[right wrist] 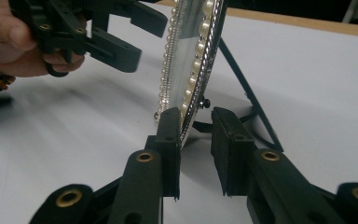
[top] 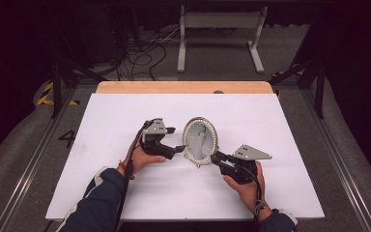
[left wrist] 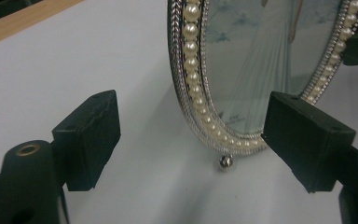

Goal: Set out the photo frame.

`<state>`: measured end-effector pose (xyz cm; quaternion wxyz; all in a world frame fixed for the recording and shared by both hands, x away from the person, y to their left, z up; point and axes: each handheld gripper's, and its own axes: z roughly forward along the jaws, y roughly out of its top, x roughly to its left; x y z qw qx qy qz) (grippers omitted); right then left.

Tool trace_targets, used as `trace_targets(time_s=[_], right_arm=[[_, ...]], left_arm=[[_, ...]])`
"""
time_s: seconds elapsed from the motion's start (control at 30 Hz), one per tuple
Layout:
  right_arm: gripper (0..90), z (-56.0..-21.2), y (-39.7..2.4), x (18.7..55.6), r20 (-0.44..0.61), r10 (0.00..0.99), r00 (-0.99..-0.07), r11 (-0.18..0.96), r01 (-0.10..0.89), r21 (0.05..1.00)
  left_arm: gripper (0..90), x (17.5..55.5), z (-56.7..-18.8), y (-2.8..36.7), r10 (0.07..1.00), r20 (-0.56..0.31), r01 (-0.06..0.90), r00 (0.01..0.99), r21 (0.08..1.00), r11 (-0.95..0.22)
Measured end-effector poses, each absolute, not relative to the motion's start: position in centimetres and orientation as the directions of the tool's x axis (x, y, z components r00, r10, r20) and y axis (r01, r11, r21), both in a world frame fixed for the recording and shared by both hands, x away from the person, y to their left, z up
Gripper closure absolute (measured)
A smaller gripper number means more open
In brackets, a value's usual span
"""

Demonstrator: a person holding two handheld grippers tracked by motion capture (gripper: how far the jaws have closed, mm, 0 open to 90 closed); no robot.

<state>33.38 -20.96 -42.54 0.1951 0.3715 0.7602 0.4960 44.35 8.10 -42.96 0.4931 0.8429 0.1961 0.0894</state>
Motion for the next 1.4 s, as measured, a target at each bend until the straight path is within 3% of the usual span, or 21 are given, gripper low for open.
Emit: trace_targets(time_s=[0.2, 0.57, 0.87, 1.4], right_arm=[[77.1, -42.0, -21.2, 32.9, 0.063, 0.778, -0.625, 0.197, 0.339, 0.92], [83.8, -41.8, -21.1, 32.7, 0.043, 0.794, -0.607, 0.194, 0.319, 0.928], [83.9, -41.8, -21.3, 33.0, 0.059, 0.796, -0.602, 0.179, 0.328, 0.928], [83.9, -41.9, -20.9, 35.1, 0.069, 0.788, -0.612, 0.171, 0.325, 0.93]], left_arm=[[23.4, 45.3, -43.3, 6.4, 0.389, -0.086, 0.263, 0.917, 0.865, -0.428], [47.0, 45.2, -43.2, 6.2, 0.328, -0.103, 0.243, 0.939, 0.874, -0.421], [53.3, 44.9, -43.1, 6.7, 0.334, -0.1, 0.248, 0.937, 0.864, -0.437], [59.2, 42.5, -43.4, 8.3, 0.422, -0.044, 0.264, 0.905, 0.836, -0.48]])
